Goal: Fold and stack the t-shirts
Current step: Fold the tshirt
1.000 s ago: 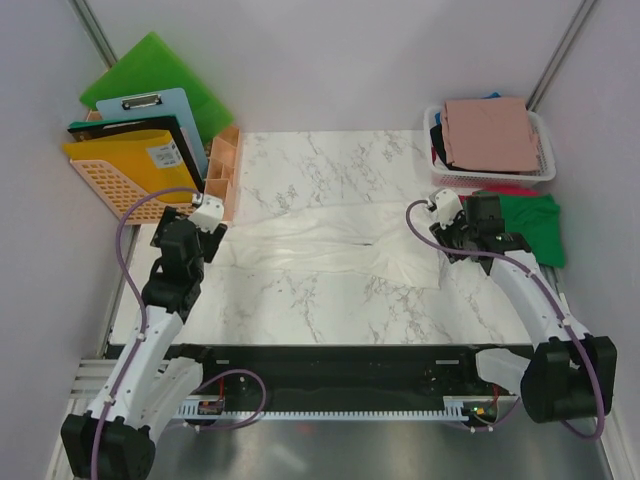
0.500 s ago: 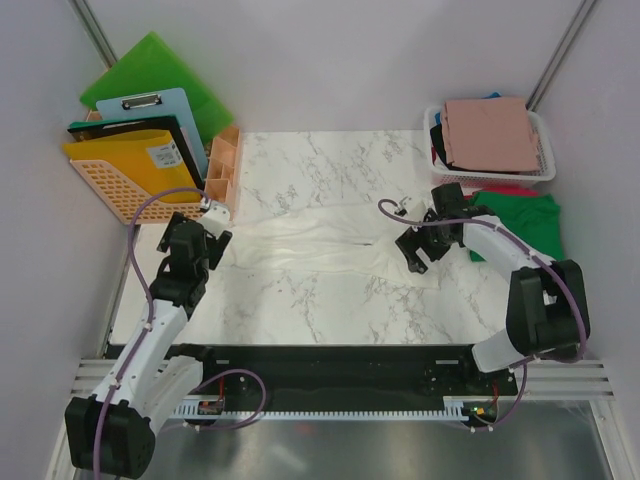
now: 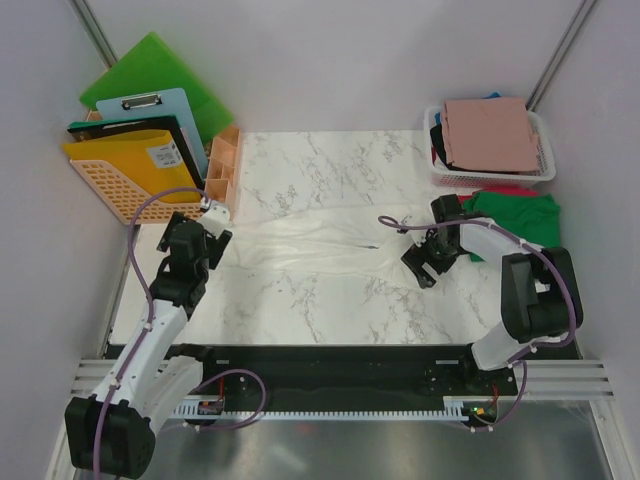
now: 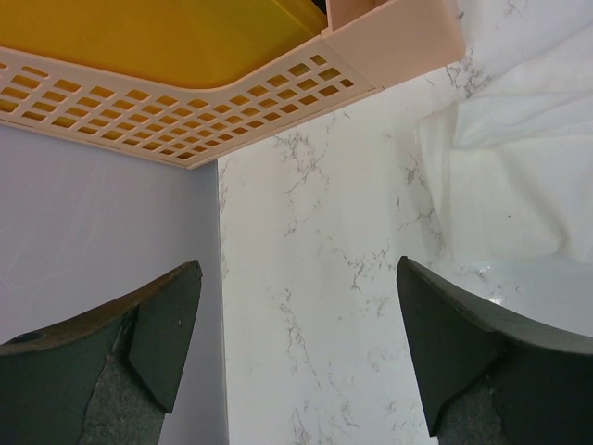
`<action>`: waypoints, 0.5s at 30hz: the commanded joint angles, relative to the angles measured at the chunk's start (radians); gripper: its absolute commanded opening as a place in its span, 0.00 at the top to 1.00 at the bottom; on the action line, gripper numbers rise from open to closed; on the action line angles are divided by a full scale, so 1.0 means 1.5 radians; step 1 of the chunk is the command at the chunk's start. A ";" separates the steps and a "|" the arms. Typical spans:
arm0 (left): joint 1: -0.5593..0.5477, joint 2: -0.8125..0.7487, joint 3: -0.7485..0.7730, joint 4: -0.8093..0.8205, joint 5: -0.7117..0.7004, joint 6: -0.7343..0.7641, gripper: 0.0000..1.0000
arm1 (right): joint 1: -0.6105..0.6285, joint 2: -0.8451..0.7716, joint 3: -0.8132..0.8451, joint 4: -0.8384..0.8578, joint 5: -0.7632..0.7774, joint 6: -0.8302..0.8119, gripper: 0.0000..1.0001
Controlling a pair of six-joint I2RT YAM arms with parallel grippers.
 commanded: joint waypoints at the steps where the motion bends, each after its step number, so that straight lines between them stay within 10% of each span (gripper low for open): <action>1: 0.004 -0.004 0.005 0.030 0.002 0.009 0.07 | -0.034 -0.047 -0.031 -0.056 0.046 -0.059 0.05; 15: 0.004 0.020 -0.011 0.029 0.015 0.008 0.07 | -0.109 -0.155 -0.093 -0.129 0.073 -0.142 0.04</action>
